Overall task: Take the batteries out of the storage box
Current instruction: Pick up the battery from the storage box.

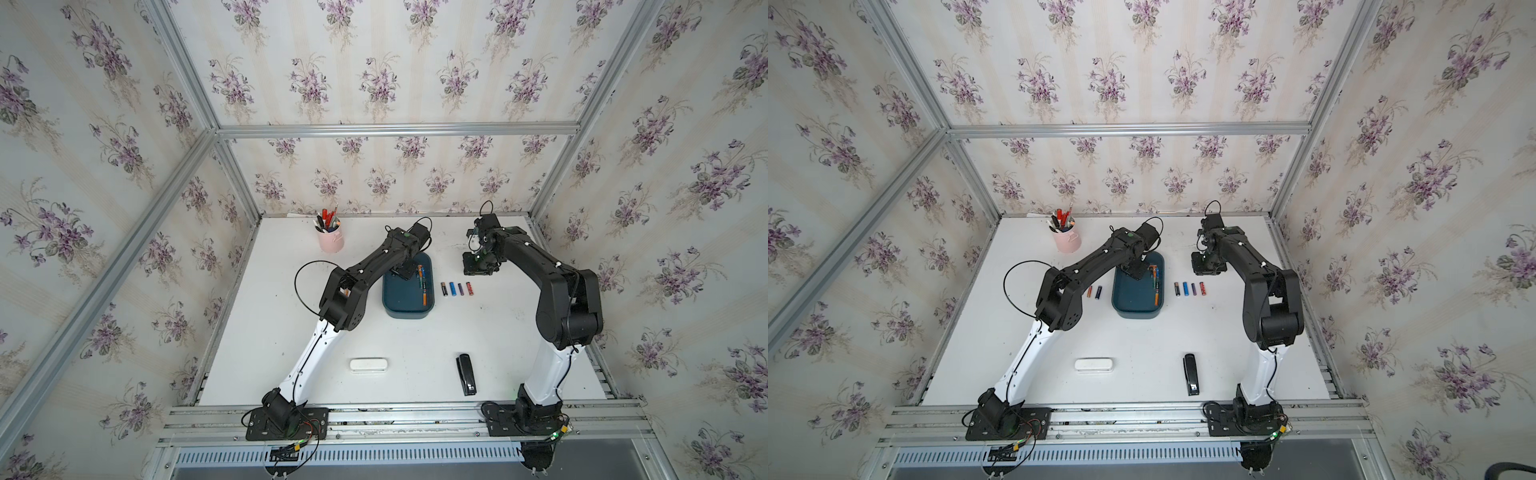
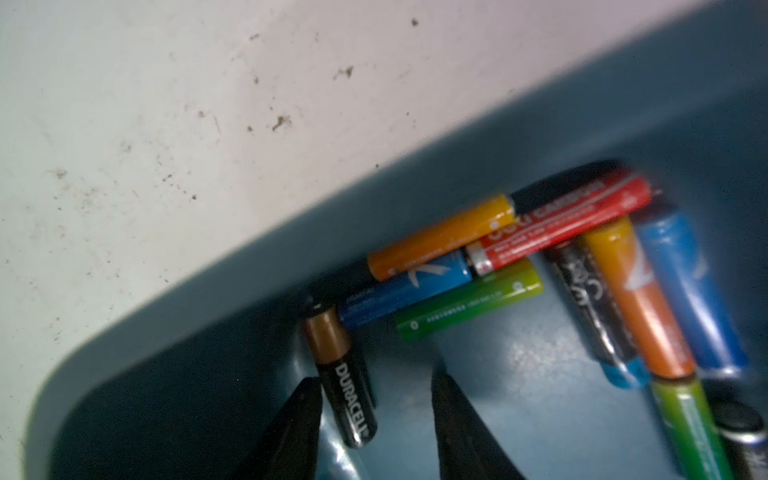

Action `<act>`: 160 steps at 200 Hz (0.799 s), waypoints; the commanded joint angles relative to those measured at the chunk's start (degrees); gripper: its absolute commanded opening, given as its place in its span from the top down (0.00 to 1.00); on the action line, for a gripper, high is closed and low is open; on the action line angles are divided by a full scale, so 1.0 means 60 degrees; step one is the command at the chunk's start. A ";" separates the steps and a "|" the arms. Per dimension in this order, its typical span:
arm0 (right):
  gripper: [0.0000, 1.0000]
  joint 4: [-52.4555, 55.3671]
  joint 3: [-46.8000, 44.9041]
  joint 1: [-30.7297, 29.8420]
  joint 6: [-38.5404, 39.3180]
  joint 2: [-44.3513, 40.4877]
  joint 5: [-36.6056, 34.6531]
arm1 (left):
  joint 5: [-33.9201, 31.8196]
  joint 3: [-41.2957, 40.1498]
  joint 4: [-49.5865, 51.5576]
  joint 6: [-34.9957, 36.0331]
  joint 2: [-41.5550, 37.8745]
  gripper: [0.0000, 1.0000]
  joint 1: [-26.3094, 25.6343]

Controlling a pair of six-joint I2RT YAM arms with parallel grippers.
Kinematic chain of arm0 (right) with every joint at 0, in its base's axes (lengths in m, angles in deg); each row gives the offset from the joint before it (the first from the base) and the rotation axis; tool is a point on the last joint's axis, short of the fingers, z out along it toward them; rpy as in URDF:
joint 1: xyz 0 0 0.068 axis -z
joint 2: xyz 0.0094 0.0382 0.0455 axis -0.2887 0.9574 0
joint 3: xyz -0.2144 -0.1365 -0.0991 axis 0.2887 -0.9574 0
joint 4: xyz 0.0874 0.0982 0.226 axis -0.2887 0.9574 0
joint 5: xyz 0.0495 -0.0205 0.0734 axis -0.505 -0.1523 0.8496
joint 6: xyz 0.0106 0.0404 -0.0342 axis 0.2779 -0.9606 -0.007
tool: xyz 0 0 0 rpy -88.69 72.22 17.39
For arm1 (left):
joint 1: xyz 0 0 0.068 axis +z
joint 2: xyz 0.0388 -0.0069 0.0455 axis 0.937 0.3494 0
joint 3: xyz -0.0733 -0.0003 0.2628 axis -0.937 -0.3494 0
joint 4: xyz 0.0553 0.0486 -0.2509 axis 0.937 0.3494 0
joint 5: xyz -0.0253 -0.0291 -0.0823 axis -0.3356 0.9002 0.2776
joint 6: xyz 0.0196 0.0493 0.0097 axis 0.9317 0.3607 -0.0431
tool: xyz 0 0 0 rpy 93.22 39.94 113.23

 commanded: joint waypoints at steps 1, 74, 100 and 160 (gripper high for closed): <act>0.68 0.0071 0.0019 0.0003 0.0052 -0.0023 -0.0063 | 0.0307 -0.0072 0.0282 -0.0198 0.0000 0.57 0.0000; 0.69 0.0069 0.0011 0.0005 0.0012 -0.0110 -0.0004 | 0.0709 -0.0191 0.0291 -0.0675 -0.0046 0.62 0.0120; 0.68 0.0110 0.0055 0.0004 0.0026 -0.0105 -0.0003 | 0.0791 -0.0187 0.0207 -0.0921 -0.0147 0.46 0.0162; 0.69 0.0152 0.0202 0.0007 0.0051 -0.0134 -0.0034 | 0.0976 -0.0166 0.0097 -0.1725 -0.0278 0.38 0.0277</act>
